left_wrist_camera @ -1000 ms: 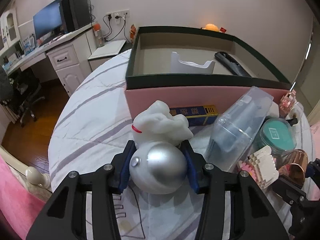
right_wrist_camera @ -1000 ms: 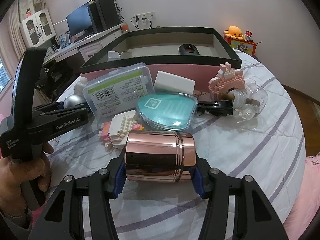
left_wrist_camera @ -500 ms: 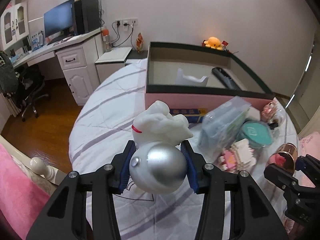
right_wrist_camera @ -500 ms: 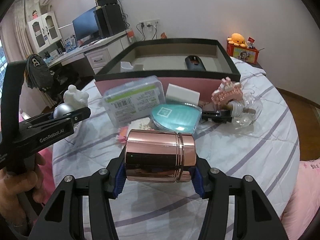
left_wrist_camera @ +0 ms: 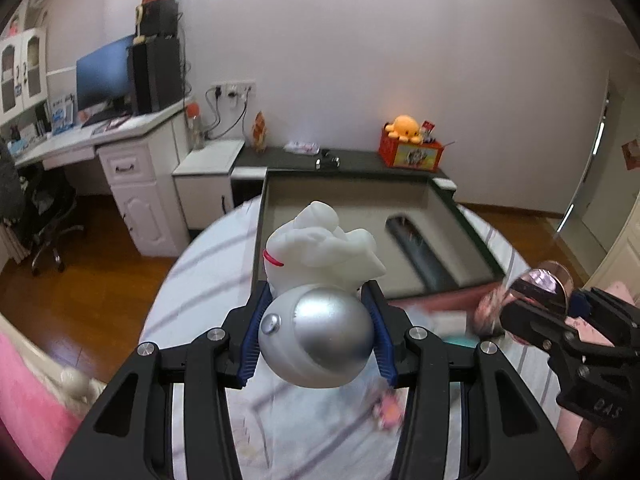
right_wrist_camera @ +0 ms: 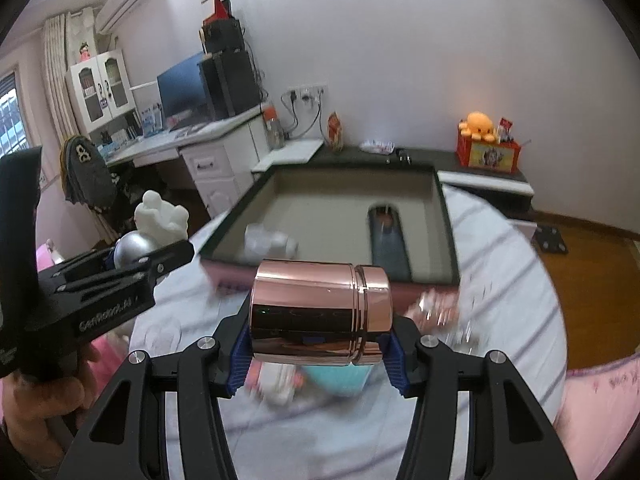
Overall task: Organize rigid objects
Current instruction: 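Carry the figurine and canister into the pink box and open both tools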
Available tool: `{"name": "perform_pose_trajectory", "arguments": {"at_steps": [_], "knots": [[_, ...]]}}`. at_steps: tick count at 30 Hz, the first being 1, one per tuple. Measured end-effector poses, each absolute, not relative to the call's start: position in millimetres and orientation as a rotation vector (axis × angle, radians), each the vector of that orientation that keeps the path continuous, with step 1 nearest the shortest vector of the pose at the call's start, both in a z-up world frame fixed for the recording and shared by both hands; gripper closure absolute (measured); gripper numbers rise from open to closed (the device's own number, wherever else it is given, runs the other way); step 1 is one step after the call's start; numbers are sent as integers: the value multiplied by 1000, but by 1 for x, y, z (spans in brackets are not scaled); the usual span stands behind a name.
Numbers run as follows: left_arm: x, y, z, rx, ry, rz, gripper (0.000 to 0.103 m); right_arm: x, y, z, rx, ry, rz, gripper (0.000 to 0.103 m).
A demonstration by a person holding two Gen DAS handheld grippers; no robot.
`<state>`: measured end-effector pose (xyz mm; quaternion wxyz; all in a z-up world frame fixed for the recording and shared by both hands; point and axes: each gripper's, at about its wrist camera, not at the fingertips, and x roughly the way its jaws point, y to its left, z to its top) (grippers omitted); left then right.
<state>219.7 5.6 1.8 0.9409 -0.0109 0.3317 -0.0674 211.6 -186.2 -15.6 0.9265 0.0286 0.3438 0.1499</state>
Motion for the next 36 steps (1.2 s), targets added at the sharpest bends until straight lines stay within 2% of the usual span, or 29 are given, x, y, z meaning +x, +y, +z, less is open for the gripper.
{"name": "perform_pose_trajectory", "arguments": {"at_steps": [8, 15, 25, 29, 31, 33, 34, 36], "knots": [[304, -19, 11, -7, 705, -185, 56, 301, -188, 0, 56, 697, 305, 48], [372, -27, -30, 20, 806, -153, 56, 379, -185, -44, 75, 822, 307, 48], [398, -25, -66, 18, 890, -136, 54, 414, -181, -89, 45, 958, 290, 47], [397, -21, -67, 37, 904, -80, 39, 413, -180, -93, 29, 980, 287, 43], [395, -13, -64, 15, 901, -81, 35, 412, -183, -91, 23, 982, 273, 27], [387, -5, -57, -8, 884, -76, 23, 408, -186, -87, 38, 973, 269, 21], [384, -2, -53, -24, 874, -92, 22, 406, -188, -85, 46, 966, 274, 20], [370, 4, -42, -38, 838, -86, 7, 397, -192, -76, 68, 934, 284, 20]]}}
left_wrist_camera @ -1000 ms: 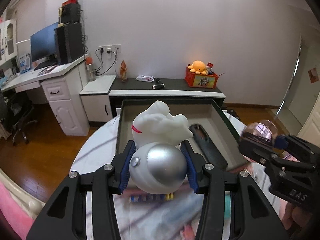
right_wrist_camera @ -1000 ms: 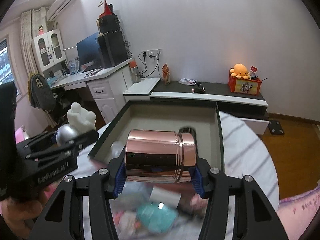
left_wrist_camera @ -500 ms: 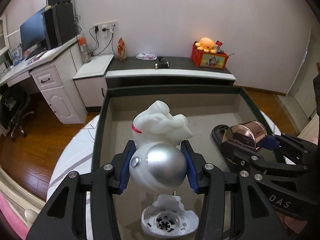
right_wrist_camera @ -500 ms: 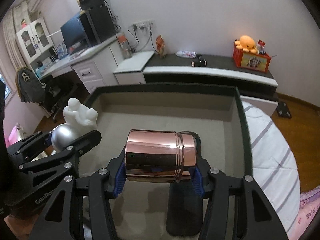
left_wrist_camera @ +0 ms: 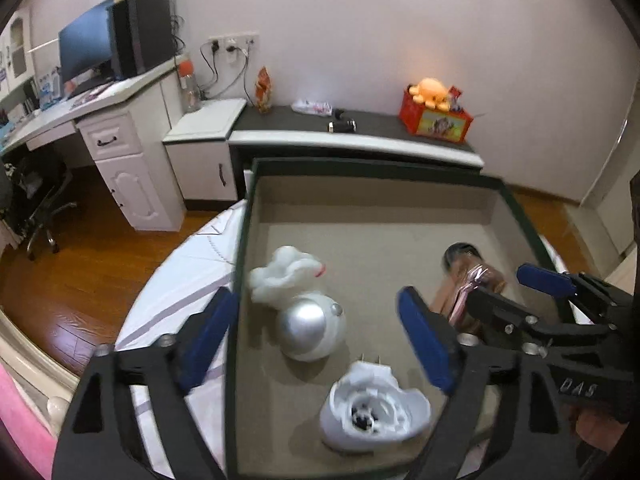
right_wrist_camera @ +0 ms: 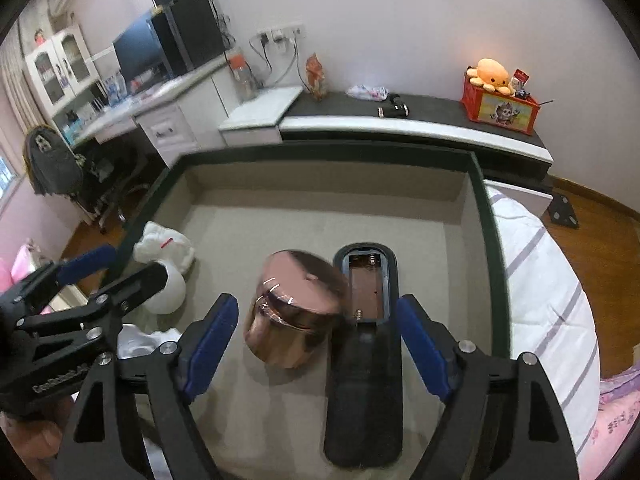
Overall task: Organize rigid objects
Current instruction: 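Withdraw both tools from the box back over the table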
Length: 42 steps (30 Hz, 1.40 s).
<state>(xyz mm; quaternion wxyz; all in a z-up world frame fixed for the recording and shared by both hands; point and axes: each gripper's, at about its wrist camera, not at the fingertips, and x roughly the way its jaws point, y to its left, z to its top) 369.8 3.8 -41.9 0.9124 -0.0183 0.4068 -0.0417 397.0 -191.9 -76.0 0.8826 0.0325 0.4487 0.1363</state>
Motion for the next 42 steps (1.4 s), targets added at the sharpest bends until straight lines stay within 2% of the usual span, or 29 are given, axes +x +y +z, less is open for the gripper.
{"name": "perform_pose_trajectory", "arguments": {"at_steps": [2, 3, 4, 13, 23, 34, 42], "knots": [[350, 8, -27, -39, 772, -71, 0, 385, -194, -65, 71, 891, 283, 19], [341, 11, -21, -45, 745, -72, 0, 380, -194, -60, 74, 875, 279, 13], [333, 13, -15, -50, 728, -71, 0, 374, -195, -55, 79, 858, 275, 0], [248, 20, 25, -76, 622, -72, 0, 303, -202, -1, 129, 701, 255, 0], [168, 21, 32, -79, 574, -60, 0, 215, -213, 33, 123, 605, 223, 0], [113, 19, 15, -133, 590, -69, 0, 146, -213, 32, 103, 572, 198, 0], [89, 9, 9, -103, 583, -72, 0, 106, -227, 6, 133, 594, 155, 0]]}}
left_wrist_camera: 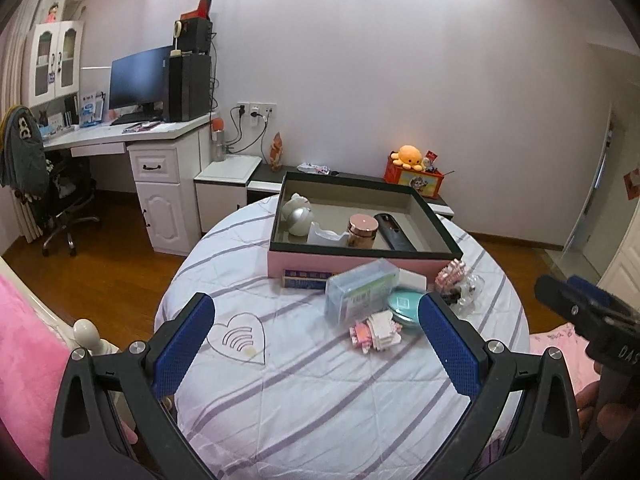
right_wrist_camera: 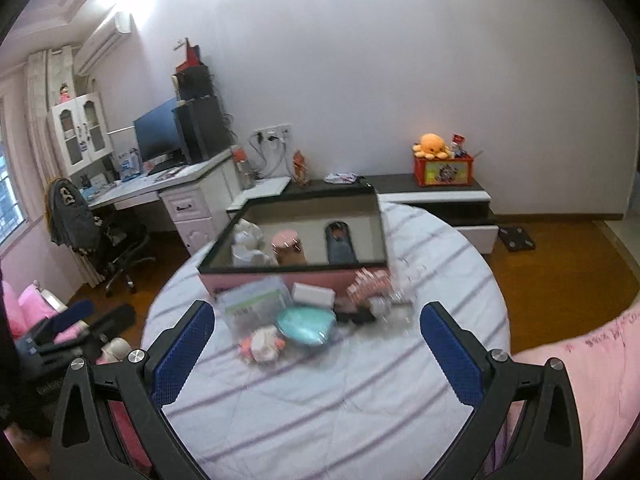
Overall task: Organize rigid objects
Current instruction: 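Withdraw both tools from the box back over the table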
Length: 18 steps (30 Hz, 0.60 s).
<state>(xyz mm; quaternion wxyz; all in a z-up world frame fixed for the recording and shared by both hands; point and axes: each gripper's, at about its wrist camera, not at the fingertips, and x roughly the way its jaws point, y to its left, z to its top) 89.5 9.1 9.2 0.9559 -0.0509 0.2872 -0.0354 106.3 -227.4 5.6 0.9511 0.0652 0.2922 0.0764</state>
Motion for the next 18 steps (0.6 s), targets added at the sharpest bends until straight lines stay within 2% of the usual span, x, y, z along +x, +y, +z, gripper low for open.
{"name": "perform_pose_trajectory", "arguments": {"at_steps": [18], "knots": [[103, -2, -19, -72, 657, -89, 0, 116, -239, -29, 141, 690, 135, 0]]}}
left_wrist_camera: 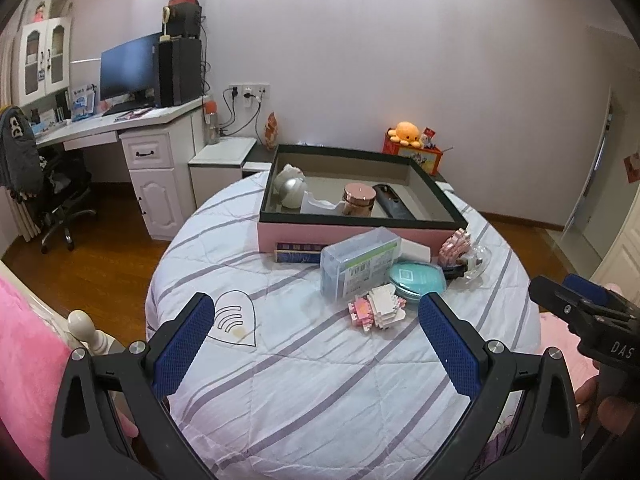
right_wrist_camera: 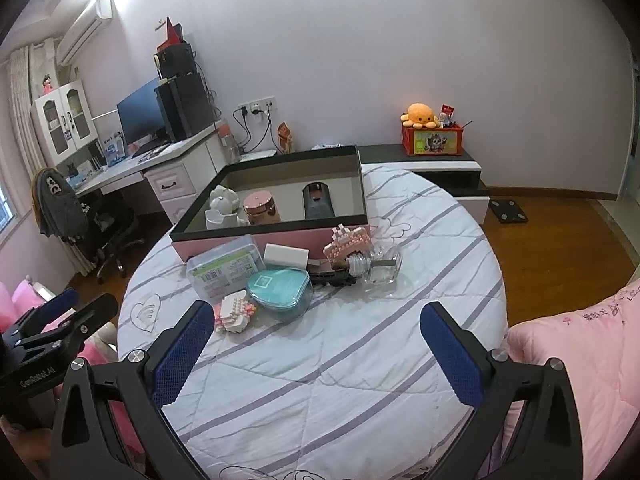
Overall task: Organize rigid objects
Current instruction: 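Withdraw both tools from the box back over the table, then grasp the clear plastic case with the left tool while the right tool grasps the pink block toy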
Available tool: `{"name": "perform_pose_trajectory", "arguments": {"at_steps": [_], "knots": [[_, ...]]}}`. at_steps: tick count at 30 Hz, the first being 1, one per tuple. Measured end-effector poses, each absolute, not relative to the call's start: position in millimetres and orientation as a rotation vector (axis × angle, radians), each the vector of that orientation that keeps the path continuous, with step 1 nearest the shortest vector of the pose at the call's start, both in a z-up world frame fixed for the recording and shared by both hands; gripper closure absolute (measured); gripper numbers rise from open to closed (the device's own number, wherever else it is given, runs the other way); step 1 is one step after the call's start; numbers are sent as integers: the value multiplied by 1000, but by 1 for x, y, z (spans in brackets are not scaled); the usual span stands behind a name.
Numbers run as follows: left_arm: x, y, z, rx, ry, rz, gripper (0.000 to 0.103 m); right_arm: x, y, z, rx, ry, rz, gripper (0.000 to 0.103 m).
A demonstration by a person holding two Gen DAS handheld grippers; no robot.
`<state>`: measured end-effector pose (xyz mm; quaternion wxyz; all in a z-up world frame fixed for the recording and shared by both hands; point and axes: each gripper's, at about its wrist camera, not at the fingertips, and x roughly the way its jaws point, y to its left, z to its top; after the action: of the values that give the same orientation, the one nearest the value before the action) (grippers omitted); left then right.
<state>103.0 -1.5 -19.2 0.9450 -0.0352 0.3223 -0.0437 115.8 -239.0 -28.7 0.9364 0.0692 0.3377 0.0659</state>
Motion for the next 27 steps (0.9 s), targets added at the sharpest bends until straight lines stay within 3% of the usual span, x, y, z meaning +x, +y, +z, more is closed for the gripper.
{"name": "perform_pose_trajectory", "arguments": {"at_steps": [27], "knots": [[232, -19, -98, 14, 850, -166, 0, 253, -244, -88, -12, 856, 106, 0]]}}
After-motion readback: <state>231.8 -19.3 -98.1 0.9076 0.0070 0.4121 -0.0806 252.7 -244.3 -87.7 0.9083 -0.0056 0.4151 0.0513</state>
